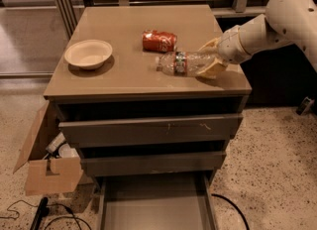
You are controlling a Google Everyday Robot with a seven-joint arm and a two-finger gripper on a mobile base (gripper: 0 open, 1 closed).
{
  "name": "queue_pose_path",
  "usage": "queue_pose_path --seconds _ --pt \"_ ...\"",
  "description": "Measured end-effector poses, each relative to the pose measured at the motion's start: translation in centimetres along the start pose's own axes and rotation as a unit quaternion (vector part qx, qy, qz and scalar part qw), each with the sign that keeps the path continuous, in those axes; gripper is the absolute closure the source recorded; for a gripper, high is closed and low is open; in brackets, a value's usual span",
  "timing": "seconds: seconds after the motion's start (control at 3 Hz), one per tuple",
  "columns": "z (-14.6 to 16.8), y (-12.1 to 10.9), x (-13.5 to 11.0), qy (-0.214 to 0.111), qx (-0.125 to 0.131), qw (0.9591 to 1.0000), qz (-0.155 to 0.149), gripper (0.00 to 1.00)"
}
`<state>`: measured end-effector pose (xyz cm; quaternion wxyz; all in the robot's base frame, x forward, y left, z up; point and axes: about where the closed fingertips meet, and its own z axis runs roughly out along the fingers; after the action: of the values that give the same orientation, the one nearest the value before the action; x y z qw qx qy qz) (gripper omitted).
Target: Pick water bottle from bottom drawer and place on counter
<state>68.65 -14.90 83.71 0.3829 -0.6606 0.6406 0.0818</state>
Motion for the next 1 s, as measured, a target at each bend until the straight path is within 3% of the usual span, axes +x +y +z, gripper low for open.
queue_pose_path --seconds 0.67,1.0 --pt "0.00 0.00 0.00 0.000 0.000 1.0000 0.000 0.14" --pt "0.02 0.00 0.00 0.000 0.000 1.0000 0.000 0.00"
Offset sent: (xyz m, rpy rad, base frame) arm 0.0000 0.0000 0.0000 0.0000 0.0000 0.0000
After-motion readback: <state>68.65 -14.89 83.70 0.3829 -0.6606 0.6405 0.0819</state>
